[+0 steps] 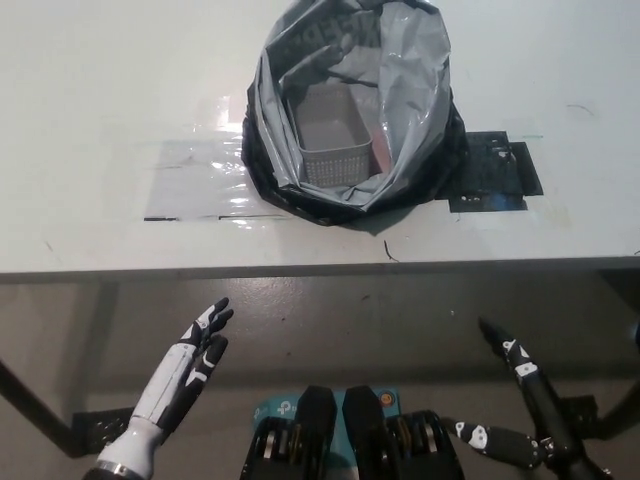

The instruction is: Use the right hand to pick up a small rectangular container and put it into a plastic bag and lift the bag

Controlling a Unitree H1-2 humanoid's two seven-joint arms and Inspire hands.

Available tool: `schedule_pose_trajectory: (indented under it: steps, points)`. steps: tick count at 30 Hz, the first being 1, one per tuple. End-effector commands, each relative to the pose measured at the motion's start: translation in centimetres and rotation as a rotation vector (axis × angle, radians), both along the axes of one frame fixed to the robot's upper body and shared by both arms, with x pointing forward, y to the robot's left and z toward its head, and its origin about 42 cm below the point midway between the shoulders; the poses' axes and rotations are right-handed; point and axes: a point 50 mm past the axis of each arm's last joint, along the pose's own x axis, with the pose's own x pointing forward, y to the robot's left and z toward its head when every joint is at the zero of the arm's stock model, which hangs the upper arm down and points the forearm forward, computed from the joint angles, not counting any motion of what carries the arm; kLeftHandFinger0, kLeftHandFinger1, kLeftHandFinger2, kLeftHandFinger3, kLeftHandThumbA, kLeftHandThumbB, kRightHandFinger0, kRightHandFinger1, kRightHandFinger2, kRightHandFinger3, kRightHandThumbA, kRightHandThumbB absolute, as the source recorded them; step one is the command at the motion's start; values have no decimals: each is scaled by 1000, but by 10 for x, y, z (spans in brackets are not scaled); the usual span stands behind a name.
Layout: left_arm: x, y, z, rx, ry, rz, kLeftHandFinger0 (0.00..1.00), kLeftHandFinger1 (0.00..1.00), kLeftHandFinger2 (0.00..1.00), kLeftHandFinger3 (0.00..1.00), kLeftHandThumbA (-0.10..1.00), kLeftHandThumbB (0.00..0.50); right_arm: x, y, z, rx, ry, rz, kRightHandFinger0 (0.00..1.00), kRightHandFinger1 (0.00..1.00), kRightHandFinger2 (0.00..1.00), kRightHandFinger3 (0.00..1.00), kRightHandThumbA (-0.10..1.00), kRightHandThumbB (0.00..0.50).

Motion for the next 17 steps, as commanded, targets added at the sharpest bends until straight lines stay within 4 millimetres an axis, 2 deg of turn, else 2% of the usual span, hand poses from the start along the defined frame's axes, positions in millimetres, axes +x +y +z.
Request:
schedule_pose_trajectory:
  steps: [1, 4, 6, 9, 14, 17]
  points:
    - [-1, 4, 14, 3, -71, -7, 1000, 1000, 1000, 1000, 1000, 254, 0, 4, 10, 44, -121, 15, 1000, 1000, 1000, 1000, 913, 276]
    - [-5, 4, 10, 3, -65, -7, 1000, 1000, 1000, 1000, 1000, 251, -4, 4, 7, 40, -109, 19, 1000, 1000, 1000, 1000, 902, 278]
    - [-7, 5, 8, -3, -56, -5, 1000, 1000, 1000, 1000, 1000, 258, -6, 4, 5, 53, -100, 27, 1000, 1000, 1000, 1000, 838, 262]
    - [-13, 8, 6, -5, -44, 2, 1000, 1000, 1000, 1000, 999, 264, -9, 8, 2, 48, -97, 35, 1000, 1000, 1000, 1000, 838, 255]
    - [-15, 10, 6, -5, -43, 4, 1000, 1000, 1000, 1000, 981, 240, -9, 9, 3, 35, -98, 42, 1000, 1000, 1000, 1000, 820, 250]
    - [-18, 11, 4, 6, -38, 9, 1000, 1000, 1000, 1000, 994, 257, -13, 11, 2, 28, -89, 45, 1000, 1000, 1000, 1000, 811, 250]
